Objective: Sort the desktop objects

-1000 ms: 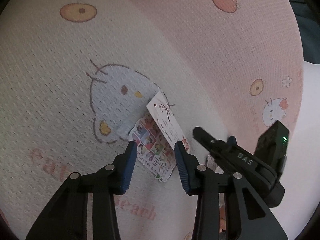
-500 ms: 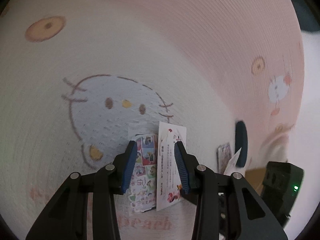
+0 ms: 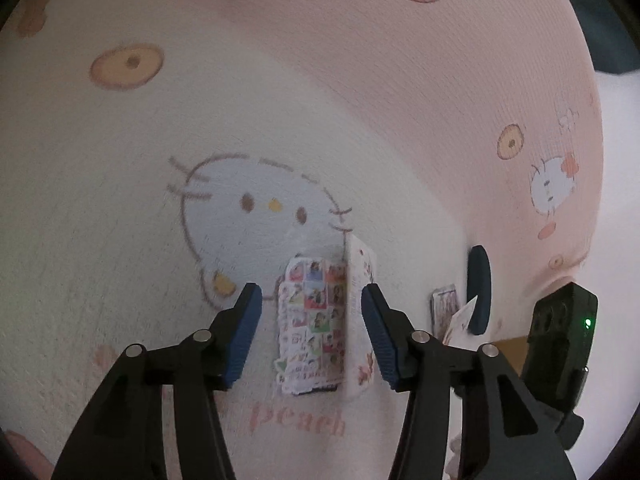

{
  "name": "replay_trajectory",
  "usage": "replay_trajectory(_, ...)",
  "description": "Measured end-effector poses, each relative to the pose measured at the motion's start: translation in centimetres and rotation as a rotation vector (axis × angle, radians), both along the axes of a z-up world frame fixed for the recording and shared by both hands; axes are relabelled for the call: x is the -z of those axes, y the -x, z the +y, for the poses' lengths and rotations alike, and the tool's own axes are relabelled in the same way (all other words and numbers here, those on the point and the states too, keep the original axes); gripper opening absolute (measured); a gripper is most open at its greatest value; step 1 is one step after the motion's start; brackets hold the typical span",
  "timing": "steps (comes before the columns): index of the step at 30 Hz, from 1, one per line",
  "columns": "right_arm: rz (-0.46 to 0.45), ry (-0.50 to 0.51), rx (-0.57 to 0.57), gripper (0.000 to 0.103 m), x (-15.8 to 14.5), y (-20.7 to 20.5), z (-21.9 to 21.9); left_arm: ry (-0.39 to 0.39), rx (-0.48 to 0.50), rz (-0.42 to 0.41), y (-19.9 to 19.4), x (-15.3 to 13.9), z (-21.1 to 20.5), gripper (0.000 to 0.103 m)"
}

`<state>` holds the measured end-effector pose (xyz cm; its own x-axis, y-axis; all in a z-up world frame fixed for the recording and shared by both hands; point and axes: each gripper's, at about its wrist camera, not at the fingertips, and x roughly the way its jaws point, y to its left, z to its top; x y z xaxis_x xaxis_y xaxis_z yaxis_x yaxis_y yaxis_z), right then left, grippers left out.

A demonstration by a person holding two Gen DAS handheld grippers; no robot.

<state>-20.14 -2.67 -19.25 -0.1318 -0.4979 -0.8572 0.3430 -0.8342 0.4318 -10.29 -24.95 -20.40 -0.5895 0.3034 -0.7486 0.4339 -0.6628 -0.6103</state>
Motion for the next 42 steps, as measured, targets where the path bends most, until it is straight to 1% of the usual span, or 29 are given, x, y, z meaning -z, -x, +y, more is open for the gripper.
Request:
replay_trajectory(1,-0.007,0.008,-0.001,0.036,0.2,0.1,-0.2,-0.013,-0.002,-0.009,-0.1,0.1,-0.2,0.056)
replay_trajectory(3,-0.029,0.029,0.002,0.036,0.7,0.4,-0.7,-0.024,-0.017,-0.001,-0.6,0.5,-0.3,0.056)
replay_trajectory(4,-0.044,0.042,0.009,0.037,1.1,0.4,-1.7,-0.025,-0.022,0.004,-0.6,0.5,-0.2,0.056)
replay_trajectory(5,-0.048,0.052,0.019,0.037,1.4,0.3,-2.4,-0.033,-0.026,0.007,-0.6,0.5,-0.1,0.056)
replay_trajectory(9,-0.047,0.086,0.049,0.038,1.6,0.4,-3.0,-0.102,-0.031,0.011,-0.5,1.1,-0.1,0.057)
replay_trajectory(12,-0.049,0.104,0.059,0.038,1.8,0.2,-3.4,-0.123,-0.020,0.021,-0.5,1.3,0.5,0.057)
replay_trajectory(15,-0.072,0.117,0.045,0.036,1.9,-0.3,-4.0,-0.141,-0.022,0.027,-0.8,1.4,1.1,0.057)
replay_trajectory(16,-0.066,0.101,0.041,0.032,1.8,-0.6,-4.1,-0.139,-0.023,0.026,-1.0,1.4,1.3,0.057)
replay_trajectory(17,-0.064,0.077,0.033,0.026,1.7,-1.0,-4.4,-0.131,-0.020,0.023,-1.3,1.3,1.5,0.056)
replay_trajectory(19,-0.065,0.043,0.019,0.022,1.5,-2.1,-4.7,-0.115,-0.006,0.014,-2.2,1.1,2.1,0.056)
replay_trajectory(22,-0.072,0.015,-0.002,0.020,1.5,-4.5,-4.5,-0.107,0.015,0.000,-4.1,1.0,3.0,0.056)
replay_trajectory(28,-0.061,-0.076,-0.085,0.019,0.9,-10.1,-4.1,-0.105,0.054,-0.010,-8.8,1.0,5.2,0.056)
replay_trajectory(32,-0.063,-0.127,-0.148,0.019,0.5,-13.0,-4.3,-0.066,0.103,-0.025,-11.0,0.7,6.9,0.056)
replay_trajectory(34,-0.083,-0.128,-0.158,0.019,0.8,-13.9,-4.0,-0.040,0.126,-0.031,-11.5,0.6,7.5,0.056)
replay_trajectory(37,-0.113,-0.100,-0.142,0.020,0.9,-14.4,-2.9,0.000,0.147,-0.042,-11.9,0.3,7.9,0.057)
replay_trajectory(39,-0.121,-0.083,-0.128,0.020,1.0,-14.3,-2.6,0.006,0.140,-0.058,-11.7,0.1,8.0,0.057)
replay_trajectory(42,-0.117,-0.097,-0.119,0.022,1.0,-14.0,-2.8,0.021,0.071,-0.050,-12.2,-0.6,7.3,0.057)
